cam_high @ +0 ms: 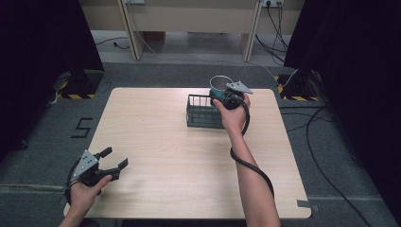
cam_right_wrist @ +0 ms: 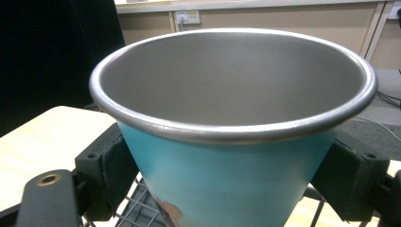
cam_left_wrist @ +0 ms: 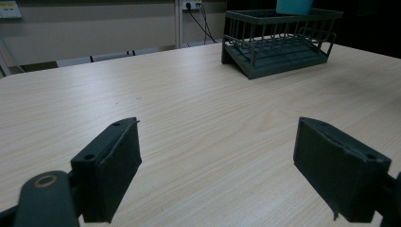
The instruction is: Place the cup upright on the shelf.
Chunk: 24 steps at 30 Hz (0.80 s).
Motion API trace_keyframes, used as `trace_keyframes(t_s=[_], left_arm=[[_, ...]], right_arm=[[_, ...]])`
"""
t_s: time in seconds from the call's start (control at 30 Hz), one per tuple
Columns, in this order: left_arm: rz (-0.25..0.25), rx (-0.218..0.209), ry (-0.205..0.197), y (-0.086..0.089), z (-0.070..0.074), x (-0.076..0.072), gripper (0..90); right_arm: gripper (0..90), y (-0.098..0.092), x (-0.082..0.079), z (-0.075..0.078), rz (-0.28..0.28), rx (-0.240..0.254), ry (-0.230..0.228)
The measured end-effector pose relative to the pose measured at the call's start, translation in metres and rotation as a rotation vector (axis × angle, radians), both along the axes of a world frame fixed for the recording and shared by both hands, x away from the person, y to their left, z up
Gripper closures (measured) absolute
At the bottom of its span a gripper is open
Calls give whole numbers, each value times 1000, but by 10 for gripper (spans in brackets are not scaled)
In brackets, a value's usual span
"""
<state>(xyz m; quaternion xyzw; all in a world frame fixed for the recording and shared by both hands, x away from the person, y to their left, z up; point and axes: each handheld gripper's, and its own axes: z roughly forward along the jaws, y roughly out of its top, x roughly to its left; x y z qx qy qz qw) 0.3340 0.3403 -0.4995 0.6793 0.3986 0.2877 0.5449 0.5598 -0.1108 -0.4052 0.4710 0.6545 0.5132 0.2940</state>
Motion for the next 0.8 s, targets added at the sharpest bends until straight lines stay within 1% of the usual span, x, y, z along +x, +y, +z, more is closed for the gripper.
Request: trace_keyframes(t_s=[0.27, 0.37, 0.47, 0.63, 0.67, 0.8], left_arm=[[0, -2, 1, 0, 0, 0, 150], [0, -2, 2, 0, 0, 0, 150], [-1, -3, 2, 0, 0, 0, 150], [-2, -3, 3, 0, 0, 0, 150], [-1, -4, 3, 0, 0, 0, 150], [-1, -4, 3, 0, 0, 0, 150]], right_arm=[[174, 2, 4, -3, -2, -7, 15], [174, 2, 6, -4, -6, -9, 27], [174, 3, 8, -8, -9, -19, 52], [174, 4, 9, -11, -14, -31, 69], [174, 4, 9, -13, -14, -39, 76], [174, 5, 10, -16, -15, -45, 88]])
